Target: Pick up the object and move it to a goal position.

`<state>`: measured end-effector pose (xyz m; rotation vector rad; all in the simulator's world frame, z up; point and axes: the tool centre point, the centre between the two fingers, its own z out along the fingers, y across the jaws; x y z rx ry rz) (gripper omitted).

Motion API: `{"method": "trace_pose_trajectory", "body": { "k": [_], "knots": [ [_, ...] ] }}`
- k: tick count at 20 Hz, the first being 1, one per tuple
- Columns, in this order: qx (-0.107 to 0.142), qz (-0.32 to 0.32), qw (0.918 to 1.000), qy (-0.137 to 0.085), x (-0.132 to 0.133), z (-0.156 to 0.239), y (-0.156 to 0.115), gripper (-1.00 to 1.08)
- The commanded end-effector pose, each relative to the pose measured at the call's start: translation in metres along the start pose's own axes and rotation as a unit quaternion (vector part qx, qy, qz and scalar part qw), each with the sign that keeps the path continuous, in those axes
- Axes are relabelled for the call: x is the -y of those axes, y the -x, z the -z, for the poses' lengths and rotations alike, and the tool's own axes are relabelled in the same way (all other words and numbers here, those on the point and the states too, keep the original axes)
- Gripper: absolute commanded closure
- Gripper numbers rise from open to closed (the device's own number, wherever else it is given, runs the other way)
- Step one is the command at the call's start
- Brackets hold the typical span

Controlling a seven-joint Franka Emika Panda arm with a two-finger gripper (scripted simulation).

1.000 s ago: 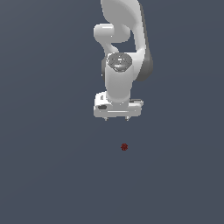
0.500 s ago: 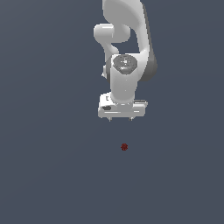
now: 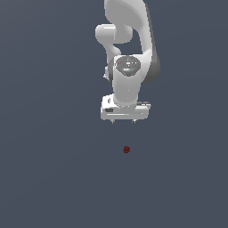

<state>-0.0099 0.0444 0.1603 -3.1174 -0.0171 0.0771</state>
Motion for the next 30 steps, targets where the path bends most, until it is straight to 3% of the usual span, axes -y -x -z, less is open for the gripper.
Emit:
{"method": "trace_pose_trajectory", "body": {
  "k": [1,10,16,23,30],
  "knots": [
    [0.0,-0.006,1.0,0.0,0.0,-0.001,-0.001,-0.92],
    [-0.001,-0.062,0.9981,-0.002,0.001,-0.007,-0.008,-0.92],
    [-0.002,-0.127,0.9919,-0.004,0.003,-0.015,-0.017,-0.92],
    [-0.004,-0.221,0.9754,-0.005,0.005,-0.026,-0.029,-0.92],
    [-0.006,-0.312,0.95,-0.006,0.007,-0.038,-0.041,-0.92]
  ]
}}
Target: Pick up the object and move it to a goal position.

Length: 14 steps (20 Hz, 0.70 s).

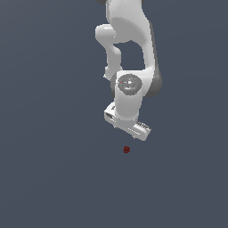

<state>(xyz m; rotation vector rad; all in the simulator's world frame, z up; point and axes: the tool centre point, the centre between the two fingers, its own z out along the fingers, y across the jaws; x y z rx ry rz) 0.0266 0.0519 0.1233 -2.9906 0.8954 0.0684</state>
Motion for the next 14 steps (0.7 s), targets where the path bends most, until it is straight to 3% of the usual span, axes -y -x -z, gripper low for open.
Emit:
{"method": "trace_pose_trajectory", "body": {
  "k": [1,7,14],
  "knots": [
    [-0.001,-0.035,0.9994,0.0,0.003,-0.004,-0.003,-0.92],
    [-0.004,-0.115,0.9933,-0.001,0.01,-0.015,-0.01,-0.92],
    [-0.009,-0.207,0.9783,-0.002,0.018,-0.027,-0.018,-0.92]
  ]
}}
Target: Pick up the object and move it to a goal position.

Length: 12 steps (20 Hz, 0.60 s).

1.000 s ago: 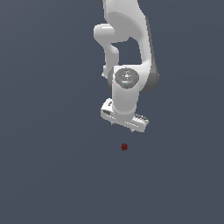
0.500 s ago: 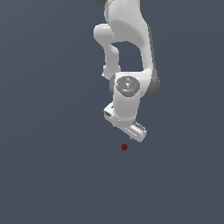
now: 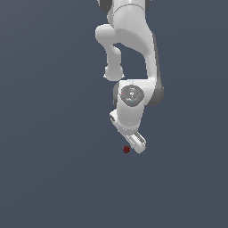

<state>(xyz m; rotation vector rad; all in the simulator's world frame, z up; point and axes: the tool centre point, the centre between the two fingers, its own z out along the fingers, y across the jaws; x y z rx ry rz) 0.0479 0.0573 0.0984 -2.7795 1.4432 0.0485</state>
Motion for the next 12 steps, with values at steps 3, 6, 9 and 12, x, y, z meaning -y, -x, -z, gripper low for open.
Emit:
{"method": "trace_pose_trajectory", "body": {
  "k": [3,6,9,12],
  "knots": [
    [-0.003,-0.06,0.9982,-0.001,0.007,-0.008,-0.002,-0.92],
    [-0.006,-0.1,0.995,-0.002,0.011,-0.013,-0.004,-0.92],
    [-0.008,-0.136,0.9906,-0.003,0.015,-0.018,-0.005,-0.92],
    [-0.01,-0.167,0.9859,-0.004,0.018,-0.022,-0.006,-0.92]
  ]
}}
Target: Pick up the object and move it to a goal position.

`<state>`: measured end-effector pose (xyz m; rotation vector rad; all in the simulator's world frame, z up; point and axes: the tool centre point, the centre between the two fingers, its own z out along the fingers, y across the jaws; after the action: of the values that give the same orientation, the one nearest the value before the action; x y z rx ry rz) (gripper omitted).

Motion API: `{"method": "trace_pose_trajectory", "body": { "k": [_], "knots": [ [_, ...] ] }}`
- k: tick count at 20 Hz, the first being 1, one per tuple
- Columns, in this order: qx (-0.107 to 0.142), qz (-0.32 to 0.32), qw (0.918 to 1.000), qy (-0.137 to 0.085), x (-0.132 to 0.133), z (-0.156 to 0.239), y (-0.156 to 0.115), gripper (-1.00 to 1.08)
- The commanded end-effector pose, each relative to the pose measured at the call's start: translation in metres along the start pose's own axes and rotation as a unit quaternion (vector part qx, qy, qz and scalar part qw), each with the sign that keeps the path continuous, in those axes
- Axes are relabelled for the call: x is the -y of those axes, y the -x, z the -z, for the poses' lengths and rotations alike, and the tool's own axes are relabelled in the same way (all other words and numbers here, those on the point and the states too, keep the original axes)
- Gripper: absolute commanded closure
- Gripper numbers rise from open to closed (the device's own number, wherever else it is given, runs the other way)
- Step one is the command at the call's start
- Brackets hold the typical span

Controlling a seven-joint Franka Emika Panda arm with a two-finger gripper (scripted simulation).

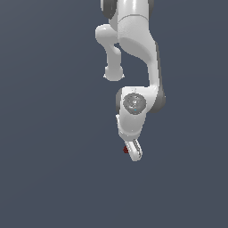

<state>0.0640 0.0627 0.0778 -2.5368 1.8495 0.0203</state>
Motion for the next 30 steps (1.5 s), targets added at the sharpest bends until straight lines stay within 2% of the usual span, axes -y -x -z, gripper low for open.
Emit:
{"method": "trace_pose_trajectory", "body": {
  "k": [1,9,18,30],
  "knots": [
    [-0.002,-0.026,0.9997,-0.001,0.003,-0.003,0.0,-0.92],
    [-0.005,-0.073,0.9973,-0.003,0.008,-0.01,0.0,-0.92],
    [-0.005,-0.079,0.9969,-0.003,0.009,-0.014,0.001,-0.92],
    [-0.005,-0.081,0.9967,-0.003,0.008,-0.061,0.0,-0.92]
  ]
}}
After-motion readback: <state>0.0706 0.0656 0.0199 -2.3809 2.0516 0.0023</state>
